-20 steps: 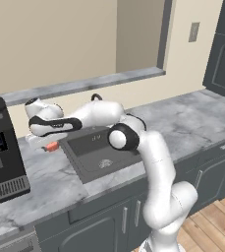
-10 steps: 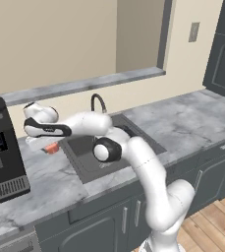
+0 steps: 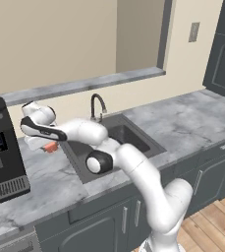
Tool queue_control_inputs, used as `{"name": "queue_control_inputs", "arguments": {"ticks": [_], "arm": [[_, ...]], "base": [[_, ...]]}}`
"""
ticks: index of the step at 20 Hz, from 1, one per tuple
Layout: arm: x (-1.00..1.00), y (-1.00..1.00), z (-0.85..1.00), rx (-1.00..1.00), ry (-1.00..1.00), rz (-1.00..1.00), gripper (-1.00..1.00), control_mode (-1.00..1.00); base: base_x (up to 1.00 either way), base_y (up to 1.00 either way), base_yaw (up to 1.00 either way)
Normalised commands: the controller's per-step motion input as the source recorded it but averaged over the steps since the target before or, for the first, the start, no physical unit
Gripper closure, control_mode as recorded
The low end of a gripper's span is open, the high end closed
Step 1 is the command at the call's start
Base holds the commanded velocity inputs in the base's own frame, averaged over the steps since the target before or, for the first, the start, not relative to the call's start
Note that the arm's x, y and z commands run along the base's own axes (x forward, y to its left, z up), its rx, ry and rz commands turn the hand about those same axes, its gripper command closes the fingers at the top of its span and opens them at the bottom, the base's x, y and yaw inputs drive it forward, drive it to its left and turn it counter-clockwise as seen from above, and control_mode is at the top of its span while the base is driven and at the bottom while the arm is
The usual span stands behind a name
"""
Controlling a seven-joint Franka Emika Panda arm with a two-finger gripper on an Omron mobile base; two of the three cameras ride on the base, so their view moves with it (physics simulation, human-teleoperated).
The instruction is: Locate and retrieve the bar soap and bar soap from the cabinet. Place them next to the sink.
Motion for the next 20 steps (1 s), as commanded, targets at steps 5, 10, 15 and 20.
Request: {"name": "queue_control_inputs", "arguments": {"ticks": [5, 10, 15, 20], "arm": [[0.10, 0.00, -0.40, 0.03, 0.04, 0.00, -1.00, -1.00], [0.10, 0.00, -0.23, 0.03, 0.01, 0.00, -1.00, -1.00], [-0.04, -0.07, -0.06, 0.00, 0.00, 0.00, -1.00, -1.00], [-0.05, -0.11, 0.01, 0.00, 0.00, 0.00, -1.00, -1.00]], "base": [[0.00, 0.00, 0.00], [0.00, 0.00, 0.00], [0.00, 0.00, 0.00], [0.00, 0.00, 0.00]]}}
